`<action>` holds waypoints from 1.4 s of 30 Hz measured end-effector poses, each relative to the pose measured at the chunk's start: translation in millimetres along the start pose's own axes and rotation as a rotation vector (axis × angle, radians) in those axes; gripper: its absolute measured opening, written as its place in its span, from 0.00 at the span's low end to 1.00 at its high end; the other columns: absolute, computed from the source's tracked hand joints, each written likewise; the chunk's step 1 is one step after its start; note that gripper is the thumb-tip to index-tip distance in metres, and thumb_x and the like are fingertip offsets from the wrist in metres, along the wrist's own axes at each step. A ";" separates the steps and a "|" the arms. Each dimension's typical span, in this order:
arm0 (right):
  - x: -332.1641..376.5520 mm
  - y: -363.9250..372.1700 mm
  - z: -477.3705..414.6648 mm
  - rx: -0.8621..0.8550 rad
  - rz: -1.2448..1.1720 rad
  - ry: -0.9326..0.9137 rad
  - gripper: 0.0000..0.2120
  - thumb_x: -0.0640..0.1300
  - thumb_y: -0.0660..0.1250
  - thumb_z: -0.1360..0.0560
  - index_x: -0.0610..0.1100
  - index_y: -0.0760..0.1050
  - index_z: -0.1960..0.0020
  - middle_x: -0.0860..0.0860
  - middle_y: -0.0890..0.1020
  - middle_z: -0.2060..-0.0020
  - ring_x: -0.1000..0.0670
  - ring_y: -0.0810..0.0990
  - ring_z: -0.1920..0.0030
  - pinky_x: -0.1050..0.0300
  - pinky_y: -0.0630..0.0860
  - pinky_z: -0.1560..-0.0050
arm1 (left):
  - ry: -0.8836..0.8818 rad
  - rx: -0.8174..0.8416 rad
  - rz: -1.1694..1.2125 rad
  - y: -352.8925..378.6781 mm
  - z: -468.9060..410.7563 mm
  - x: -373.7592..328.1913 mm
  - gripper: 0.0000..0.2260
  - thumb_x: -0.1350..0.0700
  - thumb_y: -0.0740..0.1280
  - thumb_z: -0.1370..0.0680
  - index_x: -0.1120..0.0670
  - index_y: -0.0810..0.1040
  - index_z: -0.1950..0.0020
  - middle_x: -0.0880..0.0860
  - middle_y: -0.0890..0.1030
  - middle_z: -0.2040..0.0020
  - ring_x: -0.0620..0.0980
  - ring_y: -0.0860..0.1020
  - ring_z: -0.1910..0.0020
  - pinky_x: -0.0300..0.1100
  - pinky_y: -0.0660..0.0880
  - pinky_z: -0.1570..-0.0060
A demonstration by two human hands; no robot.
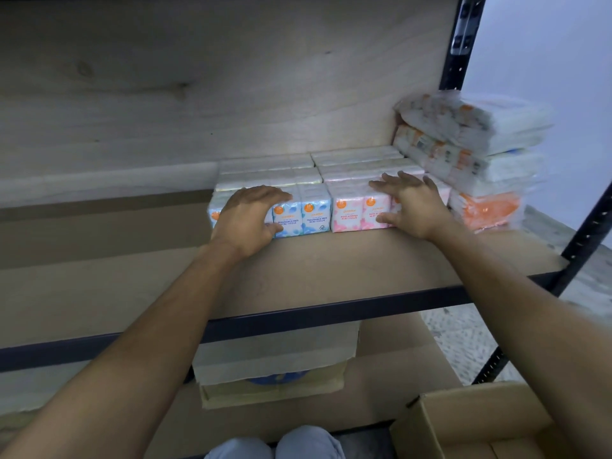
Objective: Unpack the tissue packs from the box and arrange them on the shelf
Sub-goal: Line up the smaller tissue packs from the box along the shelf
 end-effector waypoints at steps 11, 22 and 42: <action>22.8 -19.9 47.8 -0.056 -0.140 0.053 0.28 0.52 0.69 0.27 0.53 0.66 0.28 0.48 0.65 0.27 0.45 0.60 0.26 0.45 0.57 0.27 | -0.023 -0.107 0.083 -13.4 35.1 -29.9 0.21 0.52 0.70 0.26 0.50 0.75 0.33 0.52 0.73 0.31 0.55 0.68 0.29 0.51 0.58 0.29; 70.6 -31.7 148.7 -0.108 -0.374 0.123 0.21 0.52 0.65 0.24 0.49 0.72 0.32 0.51 0.74 0.33 0.50 0.69 0.31 0.53 0.63 0.29 | -0.111 0.037 0.295 -12.8 97.8 -89.3 0.20 0.48 0.60 0.19 0.48 0.67 0.27 0.50 0.68 0.27 0.51 0.64 0.28 0.45 0.56 0.29; -30.8 17.8 359.0 -0.018 -0.426 0.569 0.16 0.55 0.63 0.23 0.49 0.78 0.40 0.52 0.79 0.39 0.50 0.75 0.37 0.60 0.67 0.42 | -0.060 0.287 0.739 102.0 192.8 -282.1 0.17 0.49 0.60 0.19 0.48 0.71 0.31 0.48 0.72 0.32 0.49 0.67 0.31 0.48 0.64 0.32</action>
Point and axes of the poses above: each hand's wrist, its own z-axis away from the middle knuckle, its own y-axis out of the palm, x = y × z, the point moved 6 cm from there along -z, towards the middle knuckle
